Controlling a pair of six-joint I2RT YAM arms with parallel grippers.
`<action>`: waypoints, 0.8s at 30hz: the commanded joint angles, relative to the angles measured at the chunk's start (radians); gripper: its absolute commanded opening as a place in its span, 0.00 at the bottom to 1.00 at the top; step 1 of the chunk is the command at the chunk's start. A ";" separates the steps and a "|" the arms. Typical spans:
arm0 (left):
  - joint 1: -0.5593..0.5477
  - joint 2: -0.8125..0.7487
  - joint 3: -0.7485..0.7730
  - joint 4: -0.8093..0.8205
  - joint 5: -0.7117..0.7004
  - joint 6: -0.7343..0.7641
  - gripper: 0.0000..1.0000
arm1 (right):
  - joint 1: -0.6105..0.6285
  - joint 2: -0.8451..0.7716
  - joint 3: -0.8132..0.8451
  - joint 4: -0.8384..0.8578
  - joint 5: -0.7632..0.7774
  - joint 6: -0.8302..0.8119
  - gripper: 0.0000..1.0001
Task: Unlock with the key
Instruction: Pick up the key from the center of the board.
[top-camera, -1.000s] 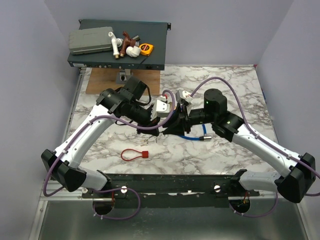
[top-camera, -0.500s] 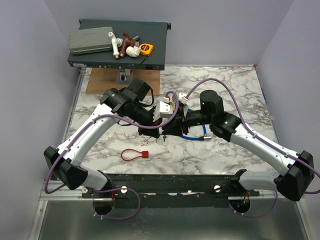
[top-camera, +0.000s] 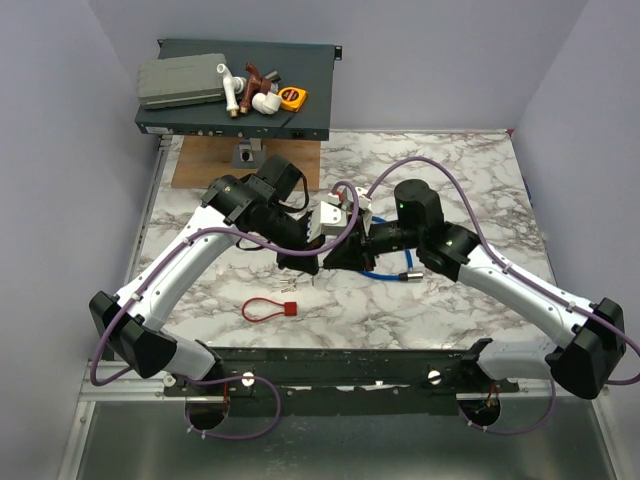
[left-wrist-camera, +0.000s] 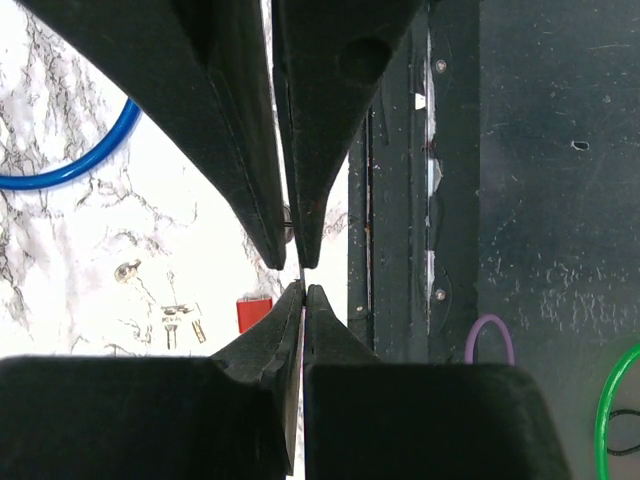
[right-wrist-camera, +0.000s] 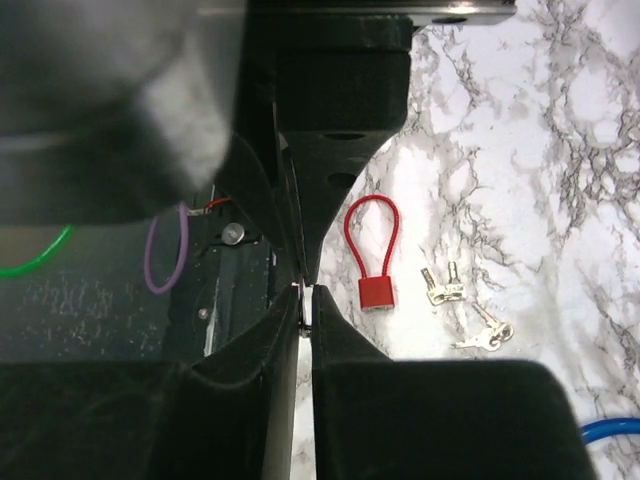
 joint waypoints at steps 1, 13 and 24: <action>-0.009 -0.003 0.038 -0.004 0.001 -0.019 0.00 | 0.010 0.023 0.036 -0.034 0.032 -0.012 0.06; -0.009 0.003 0.061 0.004 0.002 -0.030 0.00 | 0.011 0.048 0.096 -0.137 0.048 0.042 0.01; -0.006 -0.027 0.045 0.021 -0.015 -0.021 0.65 | 0.011 -0.025 0.060 -0.047 0.055 0.125 0.01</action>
